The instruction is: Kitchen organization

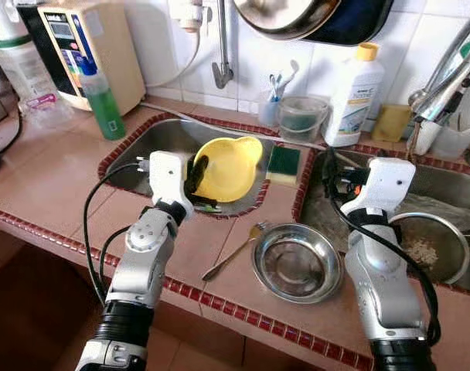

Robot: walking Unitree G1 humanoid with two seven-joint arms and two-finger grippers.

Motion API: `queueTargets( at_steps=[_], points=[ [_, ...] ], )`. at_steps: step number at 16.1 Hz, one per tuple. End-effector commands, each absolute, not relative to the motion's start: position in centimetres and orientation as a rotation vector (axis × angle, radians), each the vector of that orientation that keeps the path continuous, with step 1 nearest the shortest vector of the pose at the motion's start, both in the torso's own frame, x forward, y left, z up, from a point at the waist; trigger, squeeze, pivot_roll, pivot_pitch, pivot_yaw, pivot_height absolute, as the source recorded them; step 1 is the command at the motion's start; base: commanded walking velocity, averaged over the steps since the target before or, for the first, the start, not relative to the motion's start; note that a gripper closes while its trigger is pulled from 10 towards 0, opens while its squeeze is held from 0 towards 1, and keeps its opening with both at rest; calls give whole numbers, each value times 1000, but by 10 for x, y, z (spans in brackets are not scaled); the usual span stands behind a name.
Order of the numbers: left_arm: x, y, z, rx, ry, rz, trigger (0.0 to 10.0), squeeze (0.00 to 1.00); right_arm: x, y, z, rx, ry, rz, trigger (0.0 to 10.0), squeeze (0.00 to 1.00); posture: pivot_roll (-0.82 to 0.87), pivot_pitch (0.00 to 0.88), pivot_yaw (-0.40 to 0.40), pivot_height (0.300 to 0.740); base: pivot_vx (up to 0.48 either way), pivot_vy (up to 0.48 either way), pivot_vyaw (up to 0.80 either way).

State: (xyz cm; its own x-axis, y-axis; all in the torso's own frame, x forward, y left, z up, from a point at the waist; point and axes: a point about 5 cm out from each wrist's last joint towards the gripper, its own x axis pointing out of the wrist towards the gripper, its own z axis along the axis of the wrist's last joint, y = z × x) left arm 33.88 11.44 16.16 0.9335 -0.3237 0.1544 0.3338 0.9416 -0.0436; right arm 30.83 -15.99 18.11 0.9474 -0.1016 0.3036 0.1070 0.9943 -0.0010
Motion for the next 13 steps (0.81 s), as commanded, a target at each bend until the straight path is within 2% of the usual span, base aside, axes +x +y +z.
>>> queueTargets(
  at_steps=[1,9,11,13],
  points=[
    [342,127,165,-68,-155,-294,10000,0,309,-157,177,-23,-307,-110,10000,0,-188,0,60,740,0,476,0],
    [338,121,162,-52,-143,-339,10000,0,311,-154,173,-46,-313,-98,10000,0,-184,0,58,740,0,480,0],
    [338,120,161,-55,-141,-352,10000,0,312,-152,173,-52,-312,-91,10000,0,-184,0,55,740,0,0,0],
    [337,118,162,-36,-152,-356,10000,0,313,-153,172,-51,-299,-91,10000,0,-182,0,54,740,0,0,-488]
  ],
)
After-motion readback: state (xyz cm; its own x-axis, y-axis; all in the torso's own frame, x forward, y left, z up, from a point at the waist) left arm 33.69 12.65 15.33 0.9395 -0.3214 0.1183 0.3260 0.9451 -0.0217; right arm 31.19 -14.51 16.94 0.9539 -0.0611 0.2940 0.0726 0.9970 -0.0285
